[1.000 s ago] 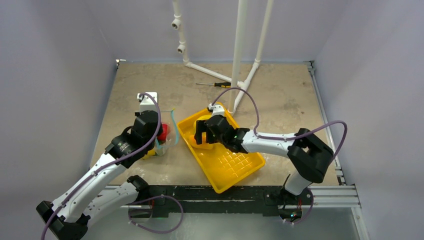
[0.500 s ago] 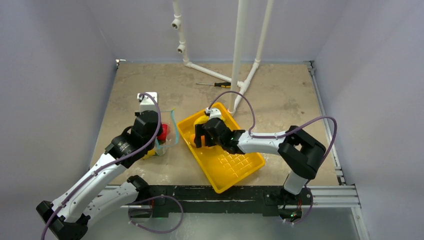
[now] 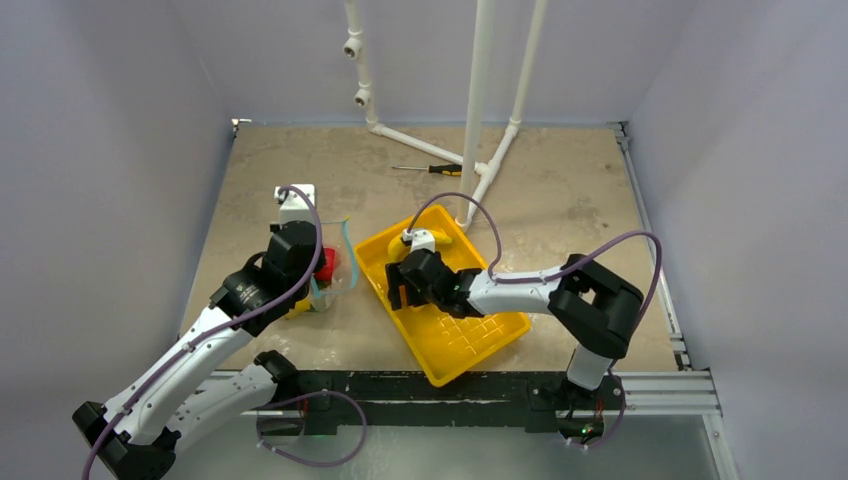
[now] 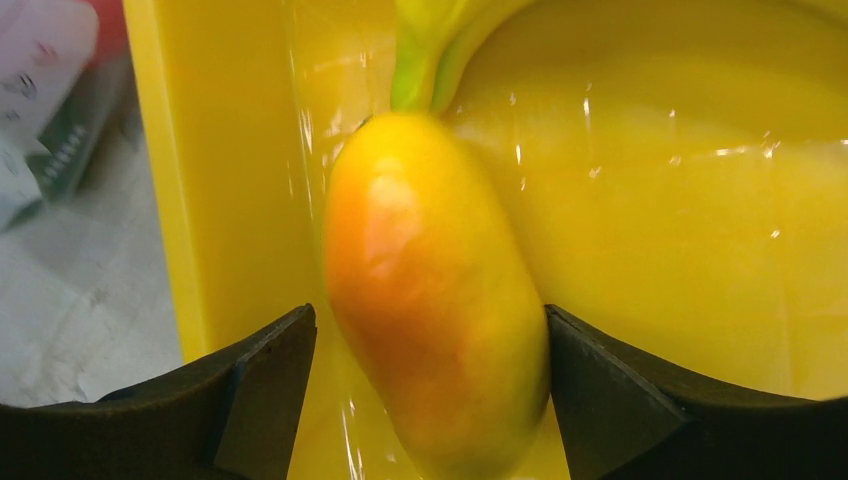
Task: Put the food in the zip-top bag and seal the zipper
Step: Pick up the fake fruit from the bin, then place the fake fruit in the zipper food storage bag.
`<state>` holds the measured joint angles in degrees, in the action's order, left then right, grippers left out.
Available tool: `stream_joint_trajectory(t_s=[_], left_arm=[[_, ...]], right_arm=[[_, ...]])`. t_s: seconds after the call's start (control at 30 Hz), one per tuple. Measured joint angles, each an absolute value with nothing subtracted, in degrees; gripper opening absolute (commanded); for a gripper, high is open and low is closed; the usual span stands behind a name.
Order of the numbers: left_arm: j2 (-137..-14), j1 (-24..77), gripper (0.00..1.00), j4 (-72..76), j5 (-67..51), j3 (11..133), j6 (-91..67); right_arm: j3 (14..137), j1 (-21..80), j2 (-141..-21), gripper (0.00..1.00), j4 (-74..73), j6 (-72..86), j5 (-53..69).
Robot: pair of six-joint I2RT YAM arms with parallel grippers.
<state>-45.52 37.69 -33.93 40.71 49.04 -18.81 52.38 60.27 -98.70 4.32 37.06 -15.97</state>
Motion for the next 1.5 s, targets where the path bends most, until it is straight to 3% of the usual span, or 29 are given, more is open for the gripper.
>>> stream_joint_trajectory(t_s=[0.17,0.57,0.9,1.5], left_arm=[[-45.5,37.7,0.00,-33.9,40.7,49.0,-18.8],[-45.5,37.7,0.00,-33.9,40.7,49.0,-18.8],[-45.5,37.7,0.00,-33.9,40.6,49.0,-18.8],[-45.5,37.7,0.00,-33.9,40.5,49.0,-18.8]], right_arm=[[52.5,61.8,-99.3,0.74,2.5,37.5,-17.3],[53.9,62.0,-98.7,0.30,-0.5,39.1,-20.9],[55.3,63.0,-92.5,0.25,-5.4,40.7,-24.6],[59.8,66.5,-83.1,0.26,-3.4,35.6,-21.4]])
